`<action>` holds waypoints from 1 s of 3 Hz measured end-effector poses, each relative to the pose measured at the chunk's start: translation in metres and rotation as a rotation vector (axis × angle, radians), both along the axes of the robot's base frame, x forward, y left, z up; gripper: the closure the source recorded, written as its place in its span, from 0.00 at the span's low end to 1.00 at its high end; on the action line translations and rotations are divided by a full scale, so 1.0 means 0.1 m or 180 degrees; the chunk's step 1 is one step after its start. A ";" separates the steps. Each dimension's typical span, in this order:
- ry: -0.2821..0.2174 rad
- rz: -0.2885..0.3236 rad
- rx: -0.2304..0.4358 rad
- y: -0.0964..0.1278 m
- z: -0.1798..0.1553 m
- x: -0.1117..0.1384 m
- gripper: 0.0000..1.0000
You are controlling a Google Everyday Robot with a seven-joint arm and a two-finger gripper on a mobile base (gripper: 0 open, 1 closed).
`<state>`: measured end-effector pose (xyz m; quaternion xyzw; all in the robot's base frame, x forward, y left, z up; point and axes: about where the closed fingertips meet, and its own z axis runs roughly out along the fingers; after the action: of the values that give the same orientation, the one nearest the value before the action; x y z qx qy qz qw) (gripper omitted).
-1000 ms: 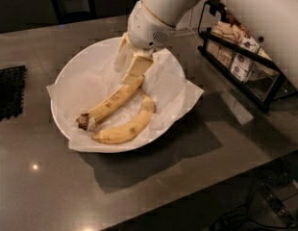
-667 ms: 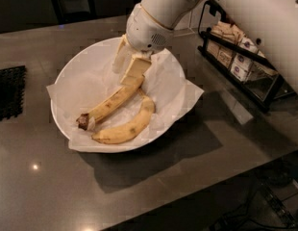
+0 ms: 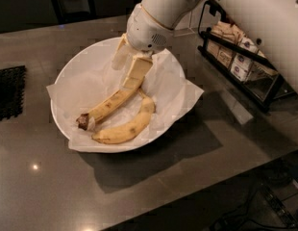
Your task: Pick banana from white bowl
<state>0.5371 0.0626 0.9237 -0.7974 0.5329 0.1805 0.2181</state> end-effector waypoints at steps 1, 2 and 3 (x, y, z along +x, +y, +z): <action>0.0072 0.0031 -0.0046 0.10 -0.17 0.00 0.47; 0.0191 0.0141 -0.0081 0.29 -0.50 0.01 0.48; 0.0267 0.0218 -0.0096 0.41 -0.76 -0.05 0.47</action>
Offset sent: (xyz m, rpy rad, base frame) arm 0.0004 0.0483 -0.0906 -0.0429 0.1103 0.0842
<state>0.5325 0.1033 0.8482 -0.8102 0.5166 0.2131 0.1772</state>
